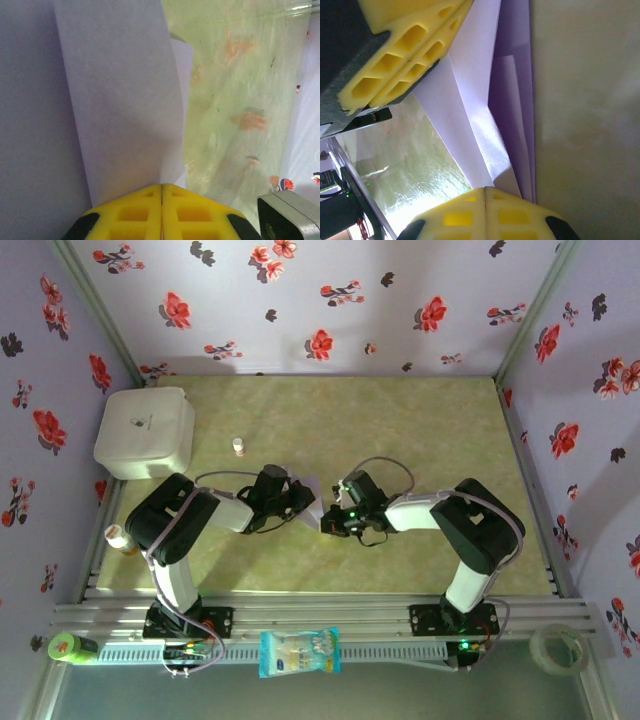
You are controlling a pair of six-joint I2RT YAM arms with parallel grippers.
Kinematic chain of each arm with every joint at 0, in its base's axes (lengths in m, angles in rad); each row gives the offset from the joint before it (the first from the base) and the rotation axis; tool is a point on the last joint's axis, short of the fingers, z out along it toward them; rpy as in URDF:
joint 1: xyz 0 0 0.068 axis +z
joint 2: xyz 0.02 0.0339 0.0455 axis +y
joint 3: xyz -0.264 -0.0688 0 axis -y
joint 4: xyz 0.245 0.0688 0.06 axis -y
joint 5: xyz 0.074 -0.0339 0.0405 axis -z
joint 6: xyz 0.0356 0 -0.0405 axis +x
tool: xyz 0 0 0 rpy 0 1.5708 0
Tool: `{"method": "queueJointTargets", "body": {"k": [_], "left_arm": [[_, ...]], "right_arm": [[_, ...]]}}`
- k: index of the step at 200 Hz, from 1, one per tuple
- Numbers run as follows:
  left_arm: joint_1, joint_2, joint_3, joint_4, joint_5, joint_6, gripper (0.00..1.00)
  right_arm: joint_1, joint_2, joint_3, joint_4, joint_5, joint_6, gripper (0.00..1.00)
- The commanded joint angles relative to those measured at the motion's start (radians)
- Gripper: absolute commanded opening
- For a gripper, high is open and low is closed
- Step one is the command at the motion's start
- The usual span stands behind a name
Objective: Fold a paper plane with a square sheet of paper (pick it up from the middle)
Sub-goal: Fourth fold the wing at the center of the table.
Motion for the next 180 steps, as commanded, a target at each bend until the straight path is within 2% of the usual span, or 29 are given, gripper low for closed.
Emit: {"method": "queueJointTargets", "body": {"k": [1, 89, 116, 152, 180], "left_arm": [[0.014, 0.025, -0.031, -0.027, -0.018, -0.002, 0.08], [0.027, 0.024, -0.043, -0.028, -0.022, -0.004, 0.08], [0.026, 0.027, -0.04, -0.029, -0.021, -0.005, 0.08], [0.026, 0.025, -0.04, -0.03, -0.021, -0.004, 0.07], [0.026, 0.019, -0.043, -0.031, -0.021, -0.004, 0.07]], "right_arm": [[-0.01, -0.015, -0.047, -0.028, 0.002, 0.015, 0.05], [-0.017, -0.098, -0.125, -0.063, 0.003, 0.003, 0.06], [-0.017, -0.133, -0.147, -0.134, 0.034, -0.037, 0.06], [-0.019, -0.207, -0.117, -0.237, 0.054, -0.083, 0.06], [-0.02, -0.29, -0.058, -0.237, 0.054, -0.054, 0.06]]}}
